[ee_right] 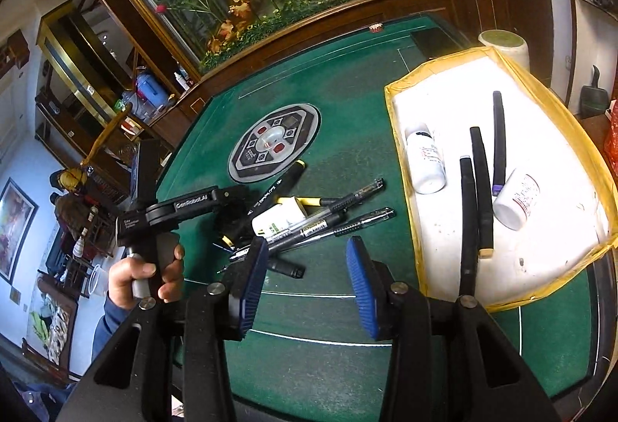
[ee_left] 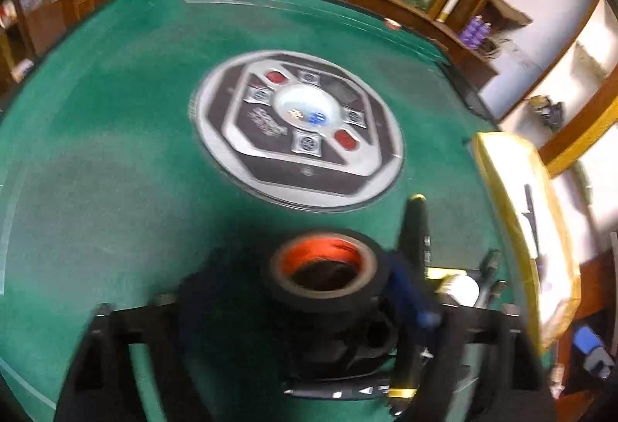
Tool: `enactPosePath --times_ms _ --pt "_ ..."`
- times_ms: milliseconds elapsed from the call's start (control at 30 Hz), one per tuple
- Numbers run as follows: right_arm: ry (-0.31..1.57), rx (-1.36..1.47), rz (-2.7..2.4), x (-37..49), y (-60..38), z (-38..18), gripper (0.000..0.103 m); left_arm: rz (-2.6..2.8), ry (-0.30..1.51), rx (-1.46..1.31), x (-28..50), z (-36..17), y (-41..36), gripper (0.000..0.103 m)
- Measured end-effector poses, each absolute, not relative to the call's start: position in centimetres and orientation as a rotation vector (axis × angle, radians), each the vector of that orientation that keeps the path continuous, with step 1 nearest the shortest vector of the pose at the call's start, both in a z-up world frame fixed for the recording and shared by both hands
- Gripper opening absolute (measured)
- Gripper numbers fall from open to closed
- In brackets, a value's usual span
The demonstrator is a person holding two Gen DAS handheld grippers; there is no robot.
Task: Organize rigid objects
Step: 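Grasp the black tape roll with the left tool while the right tool grasps a black marker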
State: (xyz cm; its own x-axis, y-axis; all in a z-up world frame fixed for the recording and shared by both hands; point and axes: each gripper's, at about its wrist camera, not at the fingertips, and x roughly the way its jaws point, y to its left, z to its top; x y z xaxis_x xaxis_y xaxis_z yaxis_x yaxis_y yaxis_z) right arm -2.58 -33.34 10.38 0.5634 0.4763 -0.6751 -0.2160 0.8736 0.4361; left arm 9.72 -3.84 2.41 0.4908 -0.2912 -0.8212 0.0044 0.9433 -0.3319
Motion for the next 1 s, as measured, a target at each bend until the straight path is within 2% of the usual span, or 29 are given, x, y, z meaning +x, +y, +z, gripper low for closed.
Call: enactPosePath --times_ms 367,500,900,1000 --pt "0.998 0.310 0.464 3.2 -28.0 9.9 0.041 -0.164 0.909 -0.334 8.0 4.7 -1.5 0.066" --pt "1.086 0.289 0.465 6.8 -24.3 8.2 0.032 -0.134 0.907 -0.350 8.1 4.7 -0.6 0.066" --pt "1.232 0.204 0.382 11.4 -18.9 4.0 0.032 -0.135 0.879 -0.348 7.6 5.4 -0.4 0.066" --pt "1.213 0.134 0.348 11.6 -18.2 3.7 0.021 -0.132 0.881 -0.353 7.7 5.4 -0.3 0.066"
